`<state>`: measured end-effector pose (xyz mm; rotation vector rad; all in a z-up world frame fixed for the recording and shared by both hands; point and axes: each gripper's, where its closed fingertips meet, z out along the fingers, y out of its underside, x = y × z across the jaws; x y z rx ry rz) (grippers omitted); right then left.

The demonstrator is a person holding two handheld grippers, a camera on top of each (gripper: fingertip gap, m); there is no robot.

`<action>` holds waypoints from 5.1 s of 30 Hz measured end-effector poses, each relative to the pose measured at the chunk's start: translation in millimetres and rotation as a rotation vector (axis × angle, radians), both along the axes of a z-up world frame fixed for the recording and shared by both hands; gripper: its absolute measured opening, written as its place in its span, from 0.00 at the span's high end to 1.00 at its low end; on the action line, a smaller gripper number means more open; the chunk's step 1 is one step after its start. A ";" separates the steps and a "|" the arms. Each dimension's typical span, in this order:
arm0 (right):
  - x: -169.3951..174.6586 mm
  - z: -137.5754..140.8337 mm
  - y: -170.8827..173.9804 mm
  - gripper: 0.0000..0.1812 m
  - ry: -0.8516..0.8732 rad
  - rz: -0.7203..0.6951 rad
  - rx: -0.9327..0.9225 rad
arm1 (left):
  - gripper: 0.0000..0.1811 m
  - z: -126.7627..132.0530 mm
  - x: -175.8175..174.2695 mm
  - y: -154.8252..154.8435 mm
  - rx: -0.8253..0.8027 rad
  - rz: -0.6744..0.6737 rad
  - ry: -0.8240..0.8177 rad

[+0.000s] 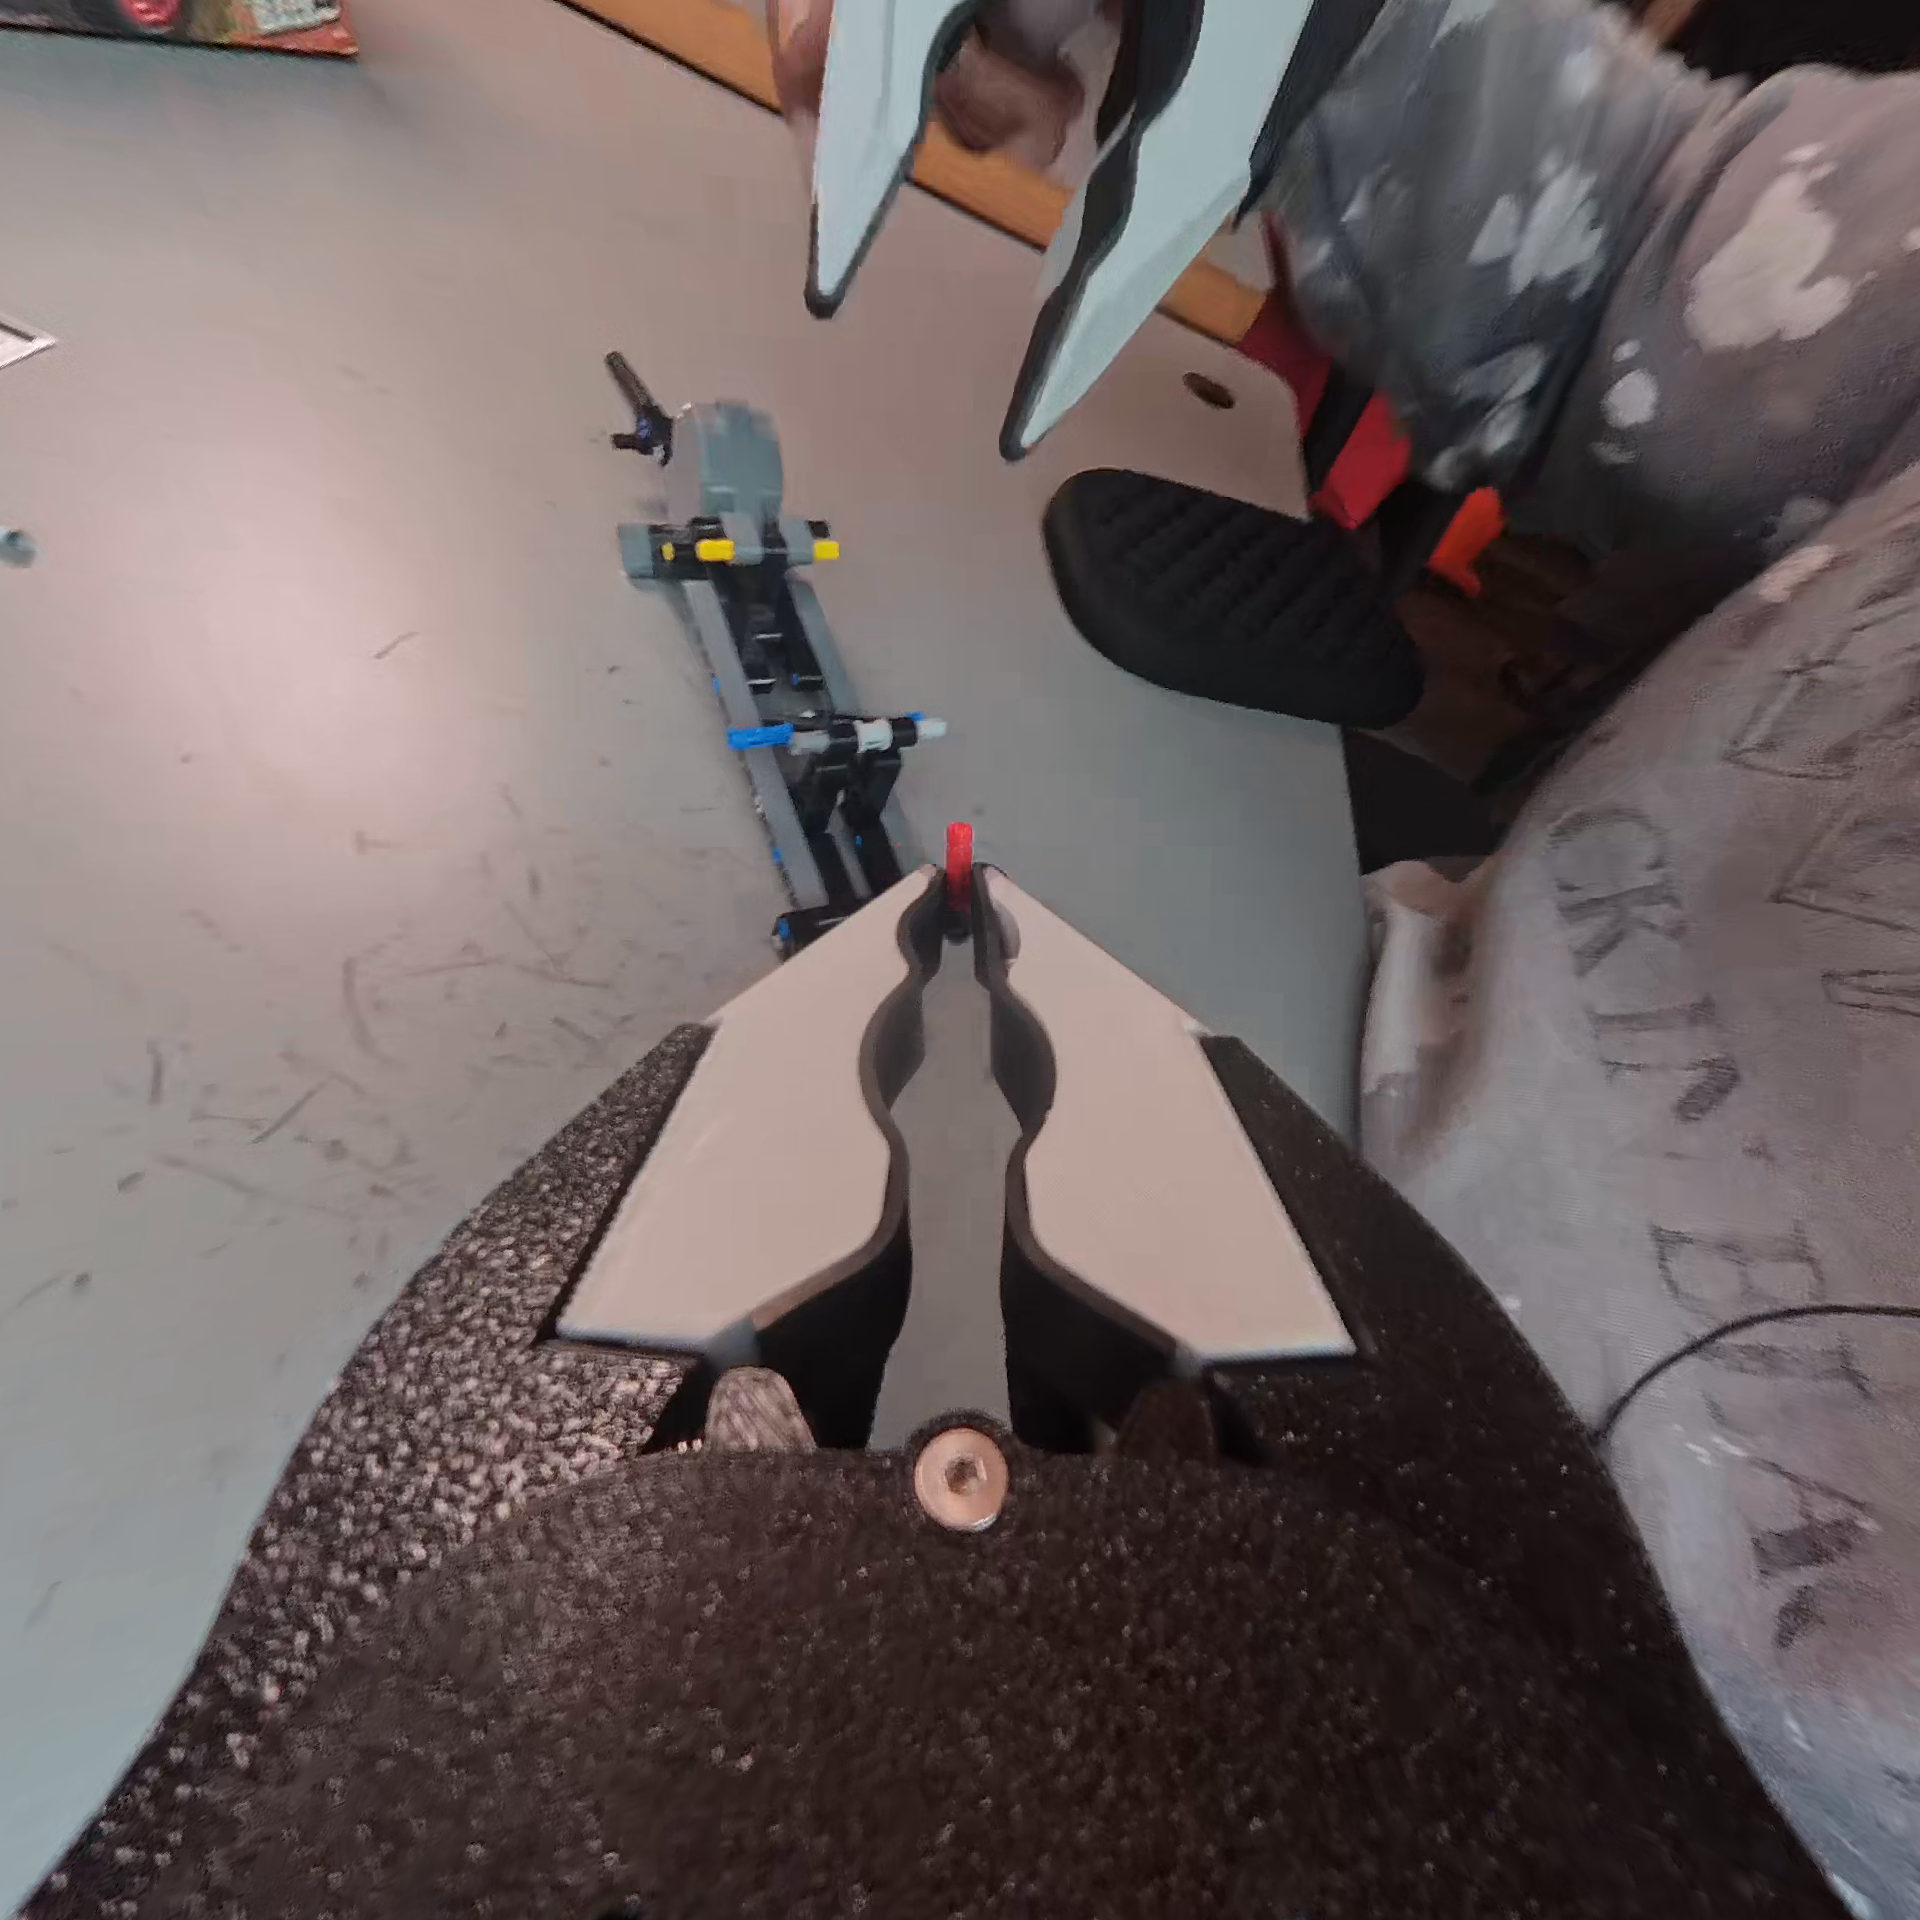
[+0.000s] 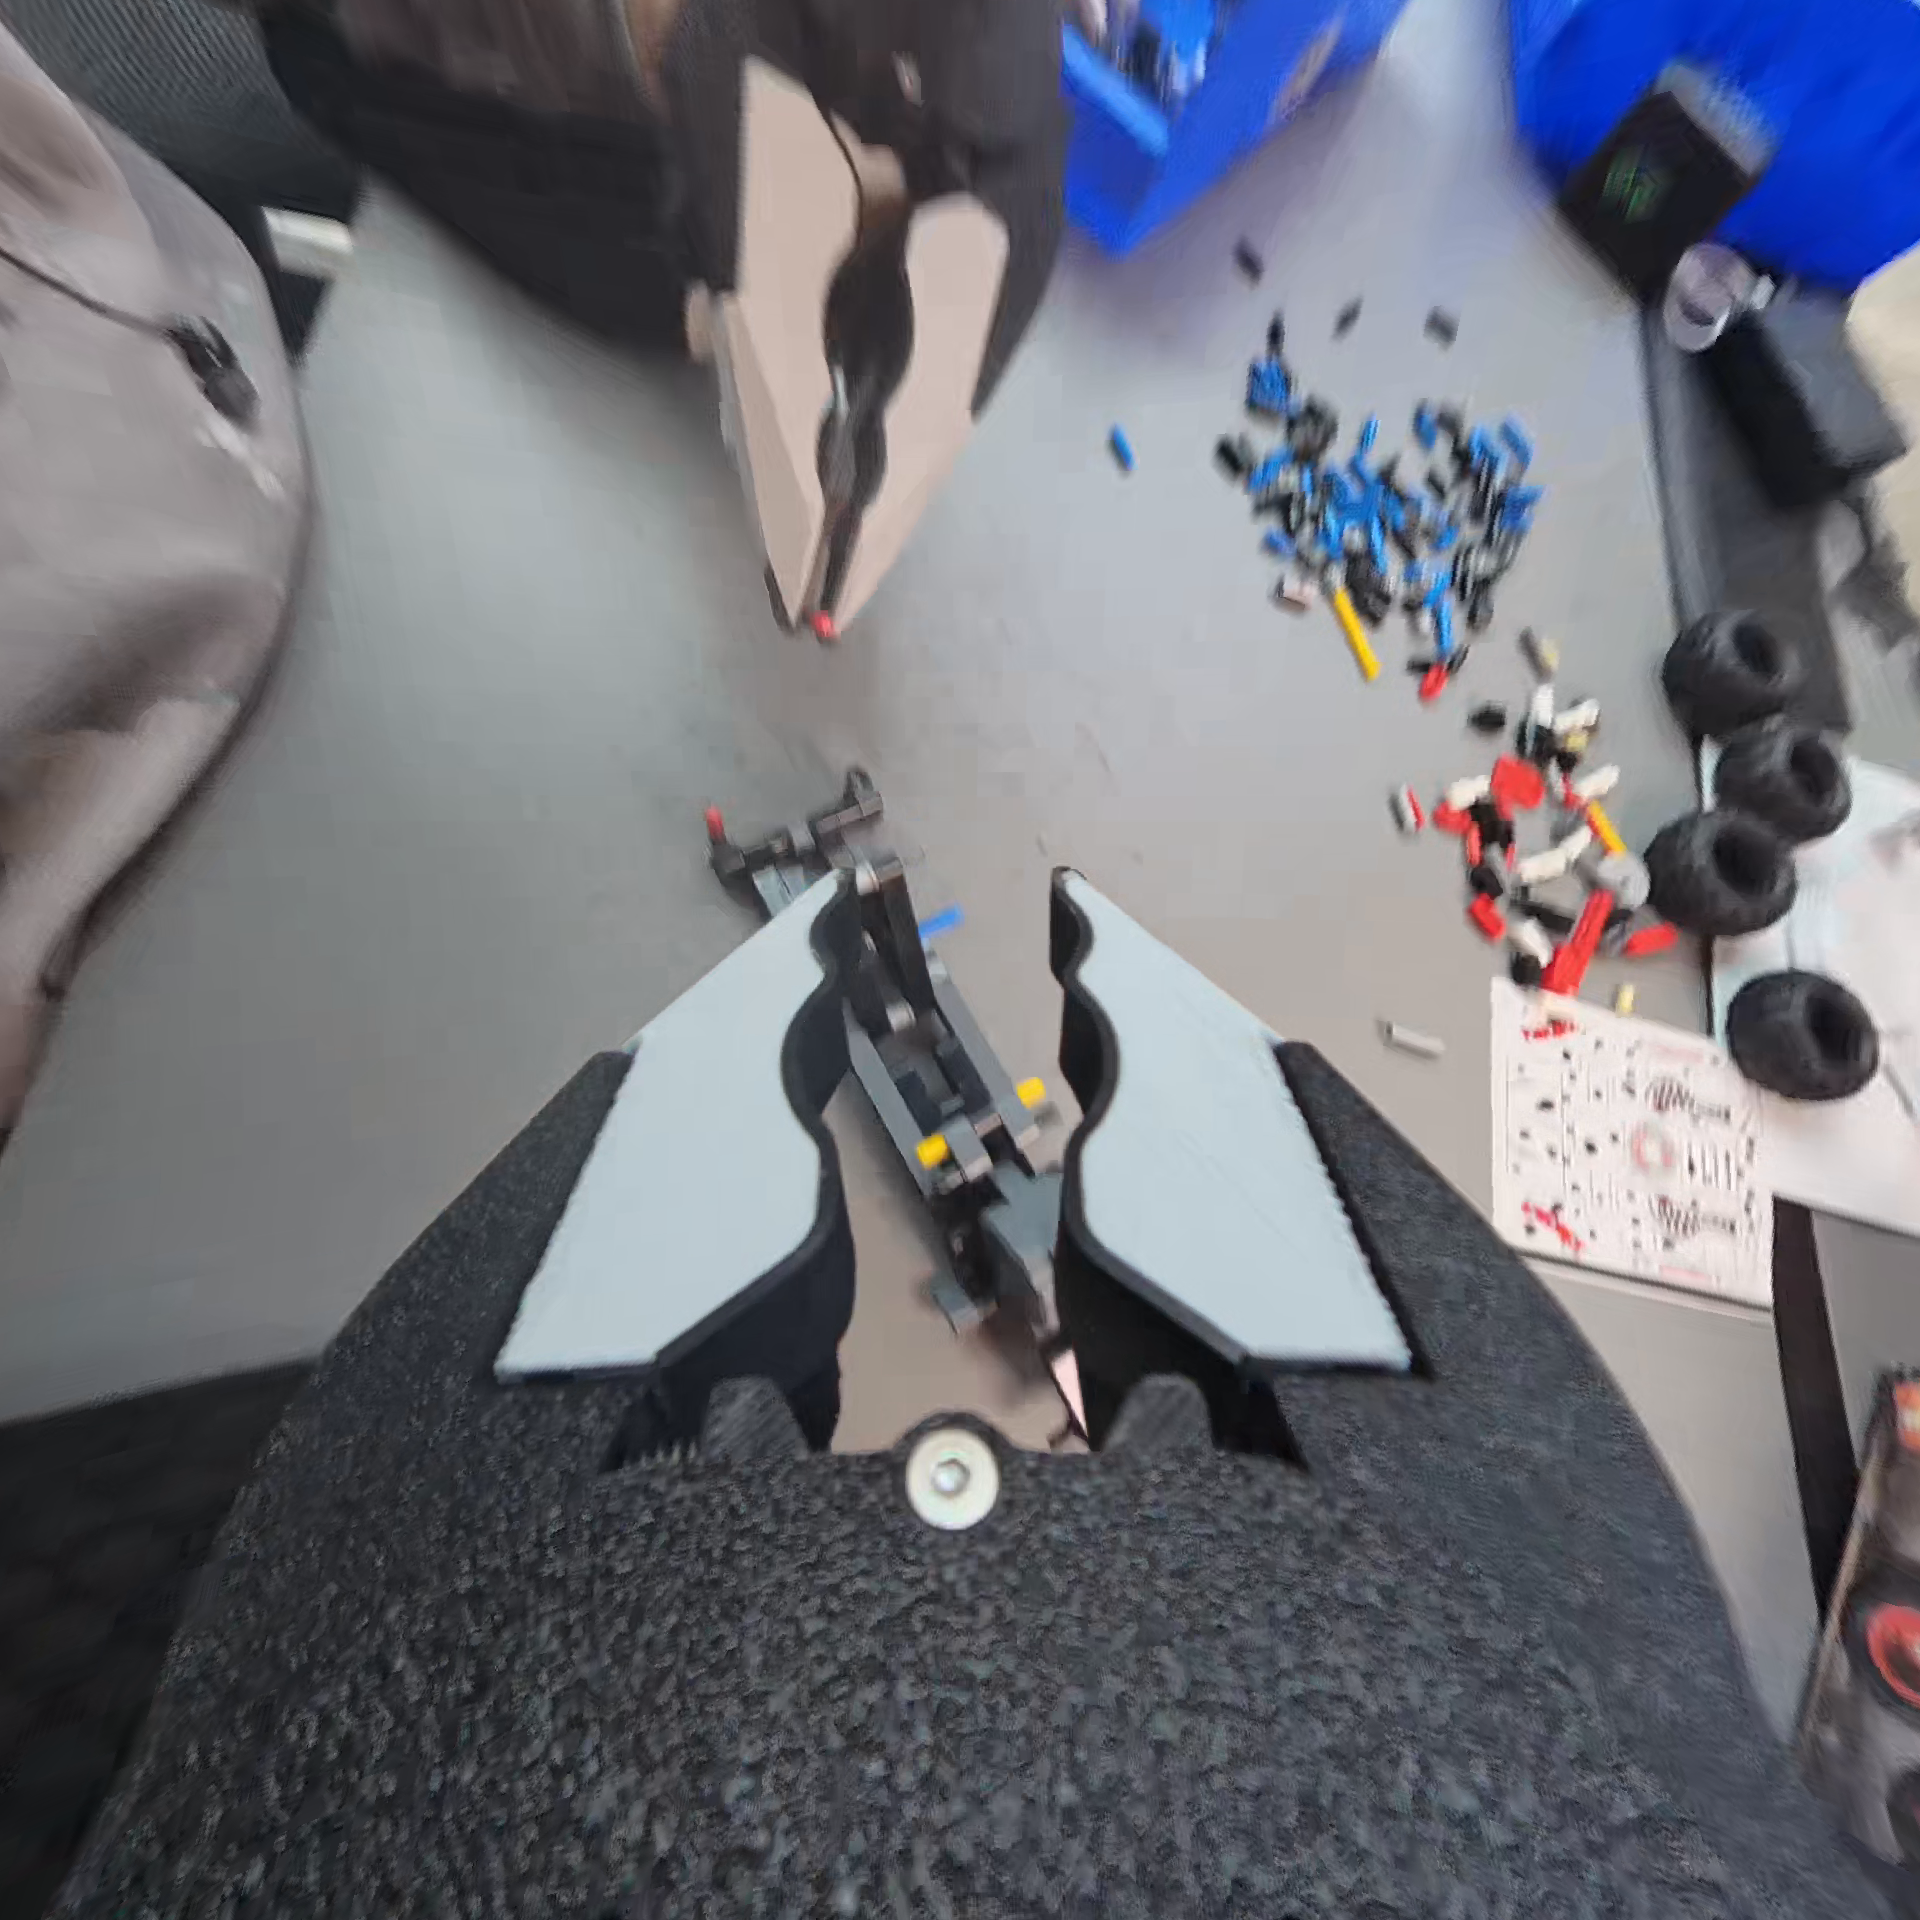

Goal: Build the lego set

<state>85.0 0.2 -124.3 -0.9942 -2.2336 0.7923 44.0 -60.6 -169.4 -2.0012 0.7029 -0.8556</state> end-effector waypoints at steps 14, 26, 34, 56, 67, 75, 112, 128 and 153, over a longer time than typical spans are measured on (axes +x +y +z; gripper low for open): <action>-8.0 -15.8 -111.4 0.95 0.262 0.253 -0.027 | 0.97 27.8 44.0 -48.8 -0.134 -0.383 -0.316; -35.3 20.8 -68.5 0.98 0.604 -0.019 -0.094 | 0.97 63.8 9.0 -7.6 -0.112 -0.128 -0.670; -35.2 30.4 -63.3 0.98 0.658 -0.045 -0.114 | 0.97 70.4 7.4 -3.6 -0.080 -0.083 -0.688; -36.6 28.1 -65.5 0.98 0.708 -0.032 0.109 | 0.97 74.1 13.1 -3.4 -0.106 -0.071 -0.722; -35.4 2.8 -39.8 0.95 0.504 -0.080 0.079 | 0.98 26.1 -11.0 14.0 -0.054 0.043 -0.105; 8.6 -56.8 -3.5 0.72 0.147 -0.123 0.056 | 0.97 -31.8 -5.6 15.3 -0.211 0.015 0.268; 30.5 -108.7 4.1 0.74 -0.267 -0.341 0.003 | 0.97 -42.8 -29.9 28.9 -0.199 -0.128 0.660; 30.3 -109.4 2.6 0.75 -0.253 -0.330 -0.030 | 0.97 -47.0 -29.4 32.1 -0.230 -0.183 0.760; 30.2 -109.3 2.2 0.75 -0.231 -0.324 -0.044 | 0.98 -47.0 -28.9 33.9 -0.188 -0.270 0.887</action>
